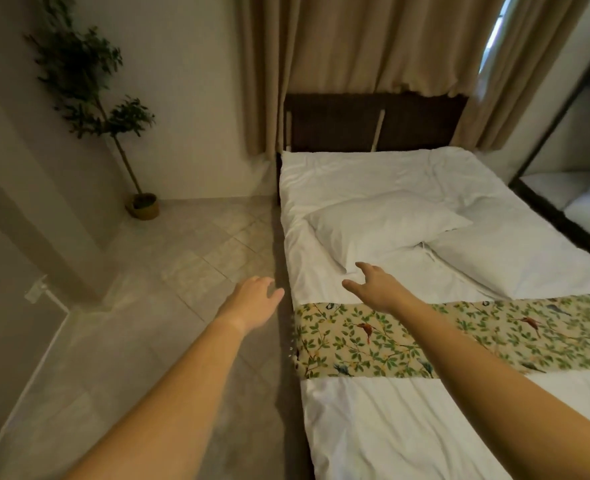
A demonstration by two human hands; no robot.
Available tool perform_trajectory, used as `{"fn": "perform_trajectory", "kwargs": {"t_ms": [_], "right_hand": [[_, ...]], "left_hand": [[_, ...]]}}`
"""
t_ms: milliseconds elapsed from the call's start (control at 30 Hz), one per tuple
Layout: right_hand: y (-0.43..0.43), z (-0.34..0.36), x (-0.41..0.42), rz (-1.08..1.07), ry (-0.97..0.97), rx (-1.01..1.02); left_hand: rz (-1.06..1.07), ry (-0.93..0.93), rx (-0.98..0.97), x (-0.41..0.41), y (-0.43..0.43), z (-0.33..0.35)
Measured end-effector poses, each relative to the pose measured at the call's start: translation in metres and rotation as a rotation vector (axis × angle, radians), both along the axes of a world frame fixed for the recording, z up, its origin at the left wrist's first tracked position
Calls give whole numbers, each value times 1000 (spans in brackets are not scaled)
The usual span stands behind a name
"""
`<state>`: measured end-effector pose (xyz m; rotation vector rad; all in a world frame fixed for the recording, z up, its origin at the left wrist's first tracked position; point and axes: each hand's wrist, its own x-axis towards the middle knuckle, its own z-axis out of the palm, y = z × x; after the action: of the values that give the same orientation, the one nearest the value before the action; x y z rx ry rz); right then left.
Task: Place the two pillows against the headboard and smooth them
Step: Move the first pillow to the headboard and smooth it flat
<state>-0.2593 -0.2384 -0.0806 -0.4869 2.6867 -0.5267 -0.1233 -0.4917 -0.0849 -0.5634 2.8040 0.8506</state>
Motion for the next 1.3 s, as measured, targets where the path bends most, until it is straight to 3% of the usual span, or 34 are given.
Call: {"fn": "perform_trajectory", "kwargs": {"t_ms": [333, 600, 1067, 1300], "right_hand": [[-94, -8, -26, -246, -60, 22], [-122, -6, -94, -366, -29, 4], [-92, -23, -340, -546, -48, -81], [-61, -39, -440, -641, -81, -91]], "left_hand": [[-201, -89, 0, -77, -133, -20], [-304, -77, 35, -187, -162, -22], [-328, -106, 129, -465, -148, -26], [-305, -163, 179, -580, -129, -64]]}}
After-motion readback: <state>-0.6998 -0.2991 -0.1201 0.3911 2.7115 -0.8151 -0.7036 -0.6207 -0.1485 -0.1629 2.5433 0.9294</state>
